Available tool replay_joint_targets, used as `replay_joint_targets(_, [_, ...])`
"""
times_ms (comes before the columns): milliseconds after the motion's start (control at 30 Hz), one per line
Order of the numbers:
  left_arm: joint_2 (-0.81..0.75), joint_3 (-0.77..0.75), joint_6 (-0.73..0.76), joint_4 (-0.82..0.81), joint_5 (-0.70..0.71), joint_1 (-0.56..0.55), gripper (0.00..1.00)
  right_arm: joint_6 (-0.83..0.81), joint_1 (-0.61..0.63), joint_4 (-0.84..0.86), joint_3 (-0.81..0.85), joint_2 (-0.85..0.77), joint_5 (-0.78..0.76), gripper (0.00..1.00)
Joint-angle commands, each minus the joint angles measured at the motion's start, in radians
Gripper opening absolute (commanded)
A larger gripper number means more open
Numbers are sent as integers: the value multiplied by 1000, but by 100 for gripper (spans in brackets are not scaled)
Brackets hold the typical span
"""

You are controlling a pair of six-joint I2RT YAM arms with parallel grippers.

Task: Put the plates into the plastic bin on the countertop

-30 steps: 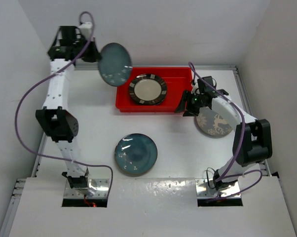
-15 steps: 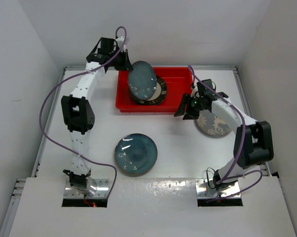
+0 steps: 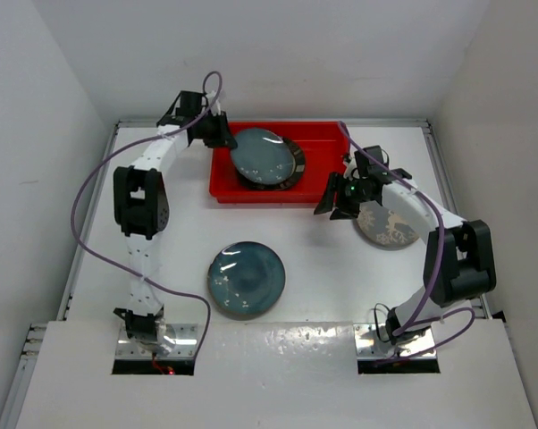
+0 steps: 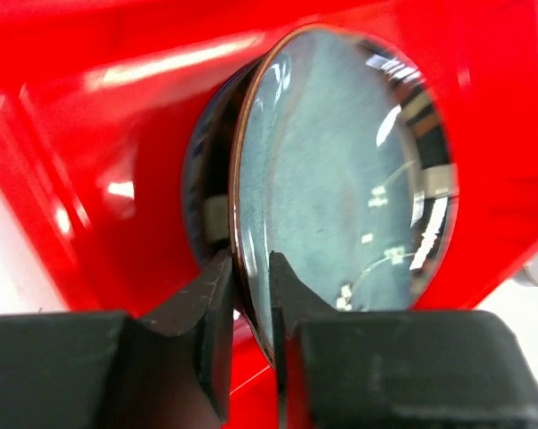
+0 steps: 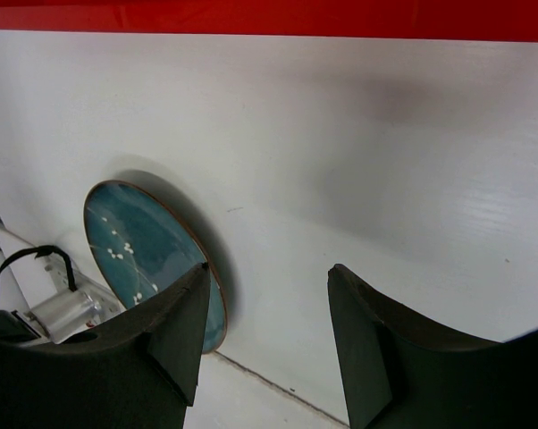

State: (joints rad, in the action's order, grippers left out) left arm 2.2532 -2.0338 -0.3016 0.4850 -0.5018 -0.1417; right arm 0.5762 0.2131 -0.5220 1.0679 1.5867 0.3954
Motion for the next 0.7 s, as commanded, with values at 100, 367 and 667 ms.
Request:
replay_joint_targets(100, [25,41,19,-22,-1,7,27,27,31,8,6,-18,16,55])
replay_joint_targets(367, [25,50,52,-3,17,-2,40,112,152,43,-109,10,42,59])
replay_joint_targets(667, [25,38,122,47,28,-48,52,172,272,85,-80,111,23,62])
